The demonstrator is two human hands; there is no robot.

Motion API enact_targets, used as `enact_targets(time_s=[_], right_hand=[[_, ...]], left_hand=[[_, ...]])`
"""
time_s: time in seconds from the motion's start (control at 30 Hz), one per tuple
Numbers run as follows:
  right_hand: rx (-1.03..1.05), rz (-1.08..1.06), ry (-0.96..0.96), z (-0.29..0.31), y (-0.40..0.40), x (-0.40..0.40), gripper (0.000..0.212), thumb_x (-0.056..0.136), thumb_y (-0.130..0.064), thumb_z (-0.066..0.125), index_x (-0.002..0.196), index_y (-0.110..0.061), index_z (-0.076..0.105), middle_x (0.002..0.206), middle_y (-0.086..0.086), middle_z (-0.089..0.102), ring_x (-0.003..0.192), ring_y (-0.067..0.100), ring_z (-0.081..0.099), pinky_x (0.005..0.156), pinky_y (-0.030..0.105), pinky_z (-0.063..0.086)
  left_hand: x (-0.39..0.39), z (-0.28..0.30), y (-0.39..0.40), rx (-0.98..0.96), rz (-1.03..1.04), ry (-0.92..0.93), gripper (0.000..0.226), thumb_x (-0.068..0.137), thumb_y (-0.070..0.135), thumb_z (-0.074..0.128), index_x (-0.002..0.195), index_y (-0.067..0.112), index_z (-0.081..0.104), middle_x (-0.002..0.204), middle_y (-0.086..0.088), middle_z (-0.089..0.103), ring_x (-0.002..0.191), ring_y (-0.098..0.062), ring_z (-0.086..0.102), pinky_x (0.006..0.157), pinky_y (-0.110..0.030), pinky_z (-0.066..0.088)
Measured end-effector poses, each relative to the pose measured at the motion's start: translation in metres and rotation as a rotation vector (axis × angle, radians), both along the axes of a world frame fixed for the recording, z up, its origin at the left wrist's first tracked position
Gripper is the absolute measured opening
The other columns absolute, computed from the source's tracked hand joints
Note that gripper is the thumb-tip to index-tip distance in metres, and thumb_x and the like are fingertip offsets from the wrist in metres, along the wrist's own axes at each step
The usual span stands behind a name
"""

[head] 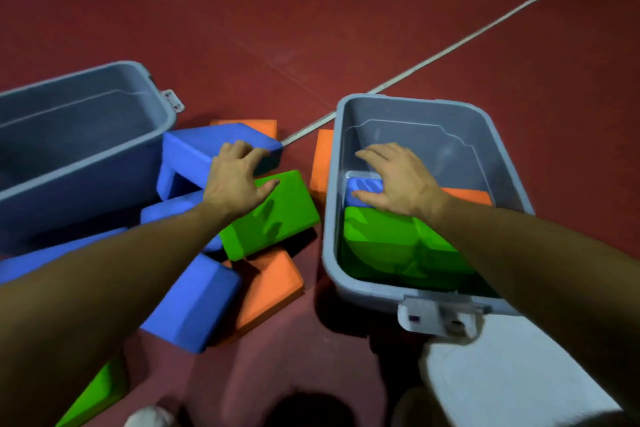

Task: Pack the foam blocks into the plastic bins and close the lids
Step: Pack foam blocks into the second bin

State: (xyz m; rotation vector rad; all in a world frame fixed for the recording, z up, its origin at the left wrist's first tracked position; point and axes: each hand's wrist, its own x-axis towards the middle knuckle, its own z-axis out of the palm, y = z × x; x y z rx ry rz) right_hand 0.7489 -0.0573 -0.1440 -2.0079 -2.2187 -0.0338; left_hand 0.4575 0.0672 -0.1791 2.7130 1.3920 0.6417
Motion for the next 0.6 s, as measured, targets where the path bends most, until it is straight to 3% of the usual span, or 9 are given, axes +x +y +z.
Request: enact_targets(time_s=[0.1,0.23,0.37,0.5,0.6], right_hand=[[0.075,0.036,0.106,0.001,0.03,-0.045,0.079,0.072,-0.066,0.056,0.13,-0.012,0.057,0.124,0.01,0.06,0.108,0.034,0.057,0.095,0.044,0.048],[0.078,0.094,0.237,-0.01,0.065,-0.107,0.081,0.071,-0.063,0.062,0.136,-0.015,0.051,0.128,0.009,0.055,0.115,0.031,0.054,0.1,0.04,0.045],[-0.085,0.15,0.293,-0.029,0.09,-0.157,0.088,0.071,-0.052,0.077,0.144,-0.018,0.041,0.137,0.008,0.045,0.121,0.031,0.052,0.104,0.039,0.042],[-0.192,0.262,0.156,-0.057,0.101,-0.186,0.092,0.068,-0.052,0.078,0.145,-0.018,0.039,0.14,0.007,0.045,0.123,0.031,0.049,0.106,0.041,0.039],[-0.199,0.461,-0.056,-0.067,0.104,-0.2,0.084,0.071,-0.051,0.075,0.141,-0.017,0.044,0.141,0.006,0.047,0.122,0.031,0.048,0.103,0.045,0.041]], left_hand=[[-0.039,0.004,0.003,-0.037,0.165,0.013,0.075,0.065,0.052,0.082,0.13,0.023,0.058,0.12,-0.011,0.052,0.105,-0.038,0.048,0.083,-0.052,0.049],[-0.077,0.01,0.009,-0.131,0.363,-0.018,0.096,0.059,0.061,0.083,0.142,0.037,0.043,0.141,-0.007,0.037,0.116,-0.039,0.041,0.088,-0.054,0.045],[-0.098,0.008,0.022,-0.232,0.344,0.183,0.119,0.049,0.065,0.085,0.148,0.053,0.02,0.162,0.002,0.007,0.135,-0.039,0.025,0.095,-0.061,0.041],[-0.108,0.002,0.035,-0.124,0.235,0.387,0.122,0.059,0.052,0.086,0.152,0.048,0.008,0.165,0.006,-0.002,0.149,-0.031,0.005,0.102,-0.059,0.035],[-0.108,-0.001,0.045,-0.04,0.205,0.456,0.11,0.073,0.037,0.081,0.153,0.044,0.007,0.165,0.004,0.0,0.15,-0.03,0.006,0.103,-0.052,0.033]])
